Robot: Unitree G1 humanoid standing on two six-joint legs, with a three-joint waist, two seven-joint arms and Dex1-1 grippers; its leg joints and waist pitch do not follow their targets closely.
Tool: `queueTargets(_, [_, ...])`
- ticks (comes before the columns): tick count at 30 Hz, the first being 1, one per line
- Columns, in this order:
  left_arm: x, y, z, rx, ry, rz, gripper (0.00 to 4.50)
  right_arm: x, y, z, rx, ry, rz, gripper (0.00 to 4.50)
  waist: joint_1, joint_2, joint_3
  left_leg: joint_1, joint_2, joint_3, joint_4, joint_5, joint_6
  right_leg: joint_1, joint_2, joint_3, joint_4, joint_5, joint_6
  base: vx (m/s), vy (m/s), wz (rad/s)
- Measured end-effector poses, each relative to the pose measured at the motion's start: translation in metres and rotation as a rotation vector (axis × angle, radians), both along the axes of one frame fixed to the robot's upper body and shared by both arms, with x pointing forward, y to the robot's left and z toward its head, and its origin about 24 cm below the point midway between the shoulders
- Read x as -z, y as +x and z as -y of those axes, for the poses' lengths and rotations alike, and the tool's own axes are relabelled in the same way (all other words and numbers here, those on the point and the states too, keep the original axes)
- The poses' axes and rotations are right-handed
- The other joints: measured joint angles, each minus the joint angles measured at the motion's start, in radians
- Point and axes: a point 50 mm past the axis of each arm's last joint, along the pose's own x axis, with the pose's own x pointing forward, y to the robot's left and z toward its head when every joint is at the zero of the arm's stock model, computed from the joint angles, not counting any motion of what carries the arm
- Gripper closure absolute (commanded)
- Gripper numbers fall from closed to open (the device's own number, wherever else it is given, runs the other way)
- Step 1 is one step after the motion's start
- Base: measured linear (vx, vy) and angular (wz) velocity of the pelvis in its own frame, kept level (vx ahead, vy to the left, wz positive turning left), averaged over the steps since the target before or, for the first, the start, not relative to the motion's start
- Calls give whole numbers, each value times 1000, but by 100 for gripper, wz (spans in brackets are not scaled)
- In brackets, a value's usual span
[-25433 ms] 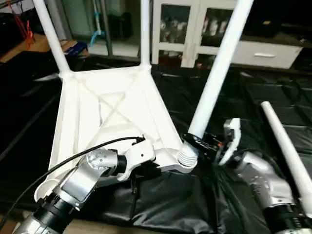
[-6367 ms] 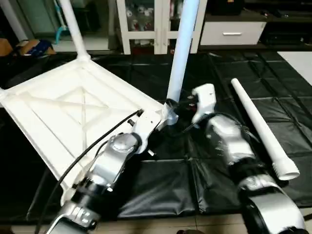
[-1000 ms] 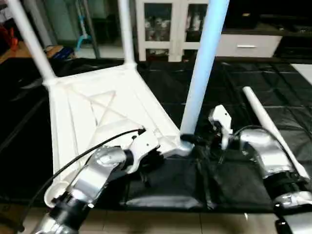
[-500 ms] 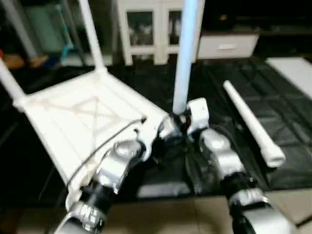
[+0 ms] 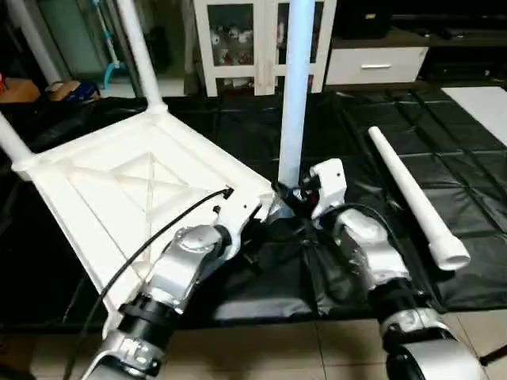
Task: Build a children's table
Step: Rotate leg to tighten
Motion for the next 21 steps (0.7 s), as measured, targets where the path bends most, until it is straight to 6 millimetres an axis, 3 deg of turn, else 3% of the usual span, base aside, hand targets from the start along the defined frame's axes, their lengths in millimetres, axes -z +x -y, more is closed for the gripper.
queueTargets(4, [-1, -9, -7, 97, -3, -2, 450, -9, -8, 22, -172, -84, 17, 123, 20, 0, 0, 0, 4, 6, 0, 3, 4, 0, 0, 0, -2, -2, 4, 0, 0, 0])
queueTargets(7, [-2, -16, -12, 184, -7, -8, 450, -15, -17, 39, -307, -151, 14, 123, 38, 1, -1, 1, 10, 18, 1, 6, 9, 0, -1, 0, -4, -4, 6, 0, 0, 0])
queueTargets(13, [-3, -34, -10, 373, -13, -42, 450, -11, -37, 59, -505, -216, -65, 123, 71, 1, -1, 0, 12, 29, 3, 9, 14, 1, -2, 10, -6, -5, 5, 0, 0, 0])
queueTargets(16, [-2, -41, -5, 444, -19, -60, 450, -8, -41, 60, -553, -228, -92, 123, 74, 1, -1, 2, 11, 37, 2, 8, 13, 1, -1, 21, -5, -5, 6, 0, 0, 0])
queueTargets(21, [-1, -44, -4, 467, -16, -62, 450, -7, -45, 64, -595, -266, -97, 123, 61, 0, 0, 5, 11, 47, 2, 8, 14, 1, -1, 31, -3, -5, 6, 0, 0, 0])
